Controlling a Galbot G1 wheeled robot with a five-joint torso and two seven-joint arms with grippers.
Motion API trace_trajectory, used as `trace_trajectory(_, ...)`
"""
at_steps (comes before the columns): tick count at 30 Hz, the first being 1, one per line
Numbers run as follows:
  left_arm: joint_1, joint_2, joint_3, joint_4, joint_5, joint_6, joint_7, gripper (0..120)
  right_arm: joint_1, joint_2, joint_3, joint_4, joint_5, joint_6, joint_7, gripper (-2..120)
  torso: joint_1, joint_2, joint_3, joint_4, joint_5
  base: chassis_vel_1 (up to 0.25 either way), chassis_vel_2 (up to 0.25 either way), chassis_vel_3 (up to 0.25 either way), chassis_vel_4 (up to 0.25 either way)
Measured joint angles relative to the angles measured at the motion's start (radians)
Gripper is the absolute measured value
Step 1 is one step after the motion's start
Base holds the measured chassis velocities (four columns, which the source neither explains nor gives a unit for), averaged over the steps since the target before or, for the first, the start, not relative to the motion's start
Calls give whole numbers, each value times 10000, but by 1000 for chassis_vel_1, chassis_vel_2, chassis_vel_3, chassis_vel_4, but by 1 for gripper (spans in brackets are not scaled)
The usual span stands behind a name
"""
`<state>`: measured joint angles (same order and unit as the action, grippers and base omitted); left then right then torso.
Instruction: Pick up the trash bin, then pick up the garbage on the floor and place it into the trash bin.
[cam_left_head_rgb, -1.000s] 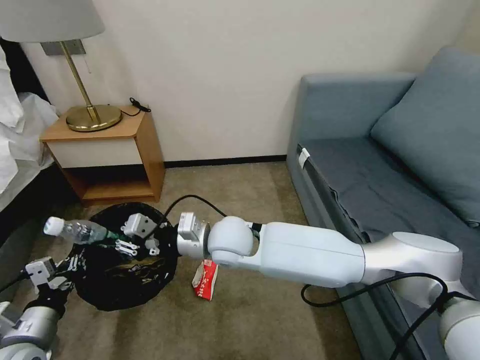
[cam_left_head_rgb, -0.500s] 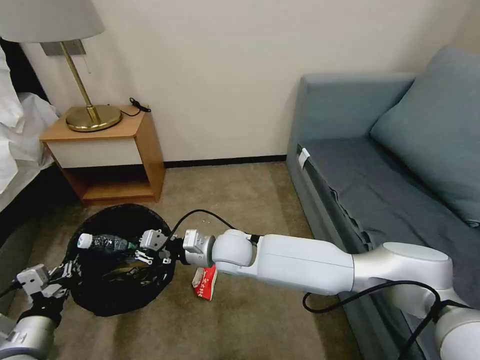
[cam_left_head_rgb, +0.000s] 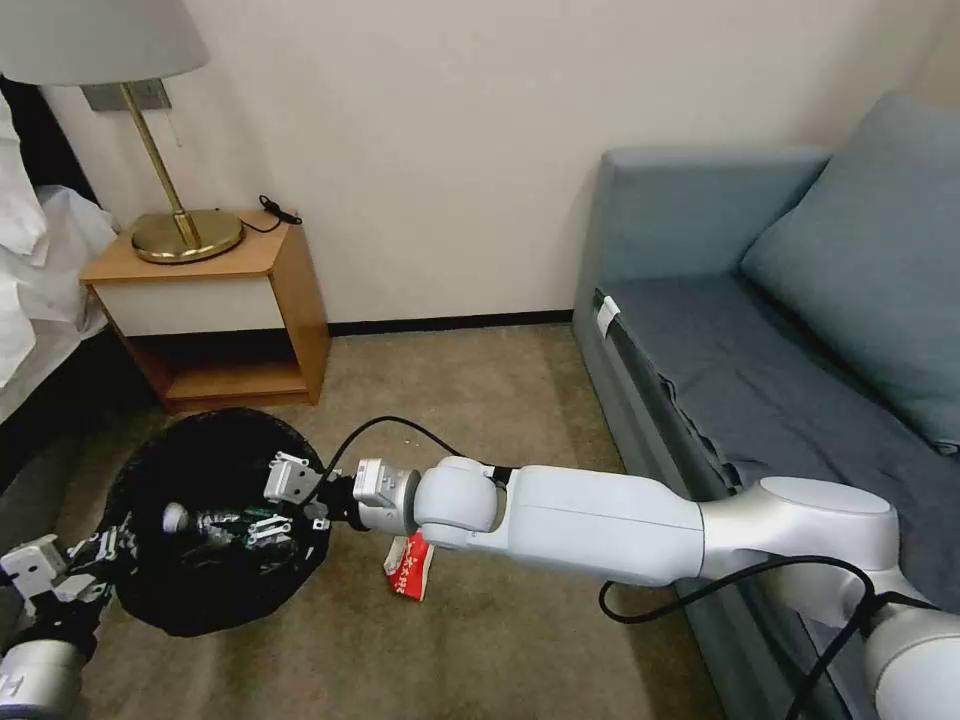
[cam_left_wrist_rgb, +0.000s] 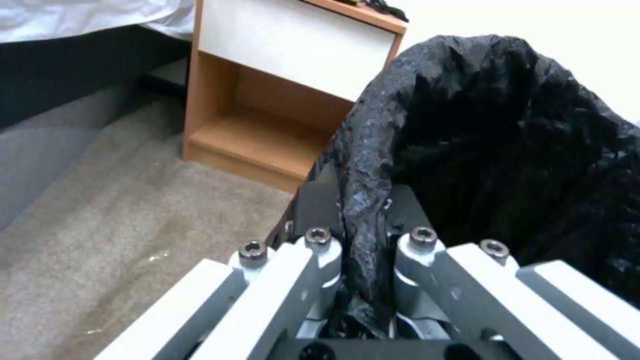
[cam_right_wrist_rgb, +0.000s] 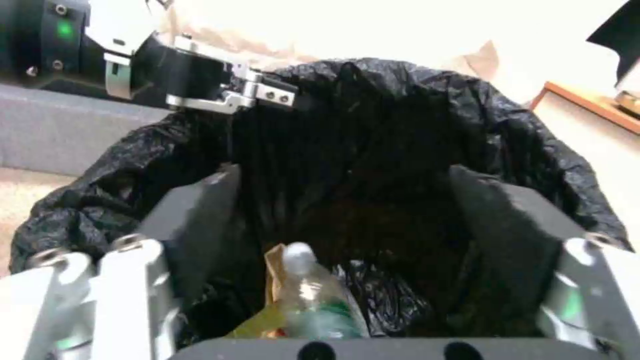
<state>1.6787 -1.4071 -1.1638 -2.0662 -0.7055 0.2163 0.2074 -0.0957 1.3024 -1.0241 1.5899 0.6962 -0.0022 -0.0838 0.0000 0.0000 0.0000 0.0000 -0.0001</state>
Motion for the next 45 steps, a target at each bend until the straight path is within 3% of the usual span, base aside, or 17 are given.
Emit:
trace_trajectory(2,-7,91,-80,112,-30,-30,-6,4,-37,71,97,-72,2,-24,151,96,0,0,0,0,0,0,0,0,0)
trace_trajectory(5,-7,186,-190,246,-30,-68,-5,4,-66,108,355,-157,71,-46,232,99,0,0,0,1,0,0,0,0,0)
trace_trajectory(14,-45,649,-498,779,-97,-209,100,4,-149,-156,1763,-194,1457,-891,1115,100,0,0,0,0,0,0,0,0,0)
trace_trajectory(22,-164,617,-553,895,6,-212,93,4,-556,-530,1937,-389,1871,-1944,1848,100,0,0,0,-2,0,0,0,0,0)
trace_trajectory(25,-165,558,-648,881,51,-212,77,4,-790,-491,1931,-492,2313,-2721,2195,100,0,0,0,0,0,0,0,0,0)
trace_trajectory(30,-82,565,-861,841,46,-208,72,4,-1075,-165,1652,-1347,2436,-3279,2206,100,0,0,0,0,1,0,0,0,0)
trace_trajectory(45,-49,667,-1106,910,-2,-168,68,4,-1784,425,467,-3840,1999,-3437,1478,100,0,0,0,0,0,0,0,0,0)
